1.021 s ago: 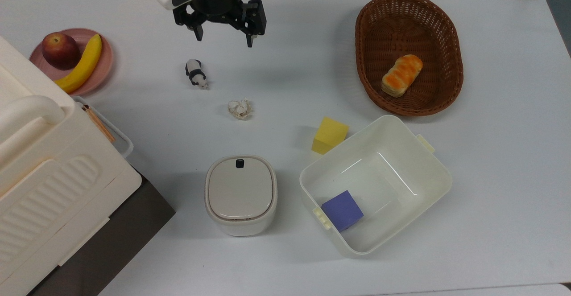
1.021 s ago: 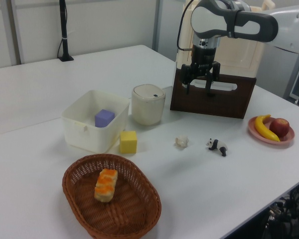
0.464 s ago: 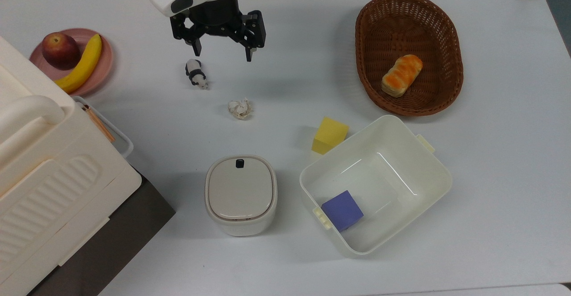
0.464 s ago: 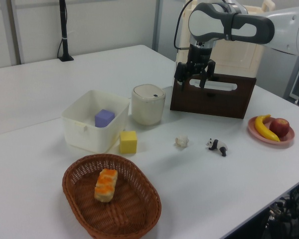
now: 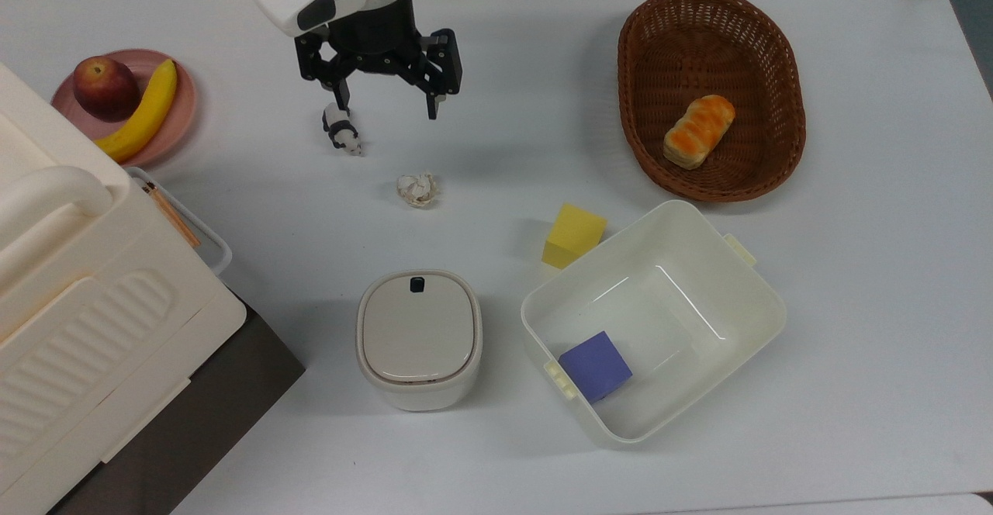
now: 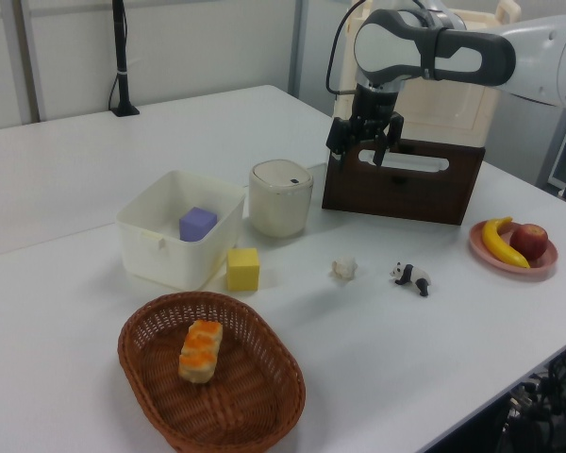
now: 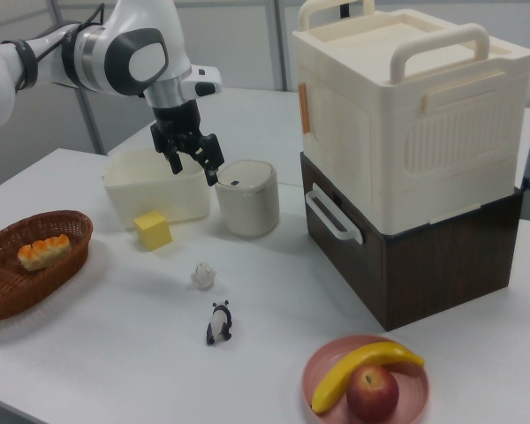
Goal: Open the trash can
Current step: 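Move the gripper toward the small cream trash can and lower it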
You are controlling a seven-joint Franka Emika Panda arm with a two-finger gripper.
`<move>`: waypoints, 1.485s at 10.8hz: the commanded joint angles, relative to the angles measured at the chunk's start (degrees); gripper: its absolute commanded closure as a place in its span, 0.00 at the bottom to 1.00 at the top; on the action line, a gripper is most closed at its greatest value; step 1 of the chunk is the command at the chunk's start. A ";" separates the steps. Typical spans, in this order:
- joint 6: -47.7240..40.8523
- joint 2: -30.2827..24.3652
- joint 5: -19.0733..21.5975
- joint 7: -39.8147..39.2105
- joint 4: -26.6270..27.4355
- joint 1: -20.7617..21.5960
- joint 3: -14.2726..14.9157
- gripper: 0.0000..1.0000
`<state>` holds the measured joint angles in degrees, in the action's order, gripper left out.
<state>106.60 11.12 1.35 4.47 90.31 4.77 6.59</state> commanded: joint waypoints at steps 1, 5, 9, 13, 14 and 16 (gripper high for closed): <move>5.17 2.40 0.06 -0.43 0.57 0.06 -0.09 0.00; 17.46 7.67 0.50 -0.34 -0.22 0.32 -0.70 0.55; 21.28 9.62 1.72 -0.25 -6.18 2.34 -0.96 1.00; 24.88 10.67 -0.20 -0.52 -6.55 3.75 -0.88 1.00; 26.36 11.37 -0.38 -0.52 -7.25 3.75 -0.79 1.00; 27.95 15.57 -0.64 -0.43 -10.05 3.75 -0.44 1.00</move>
<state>132.32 21.98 1.43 4.54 84.14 8.03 5.30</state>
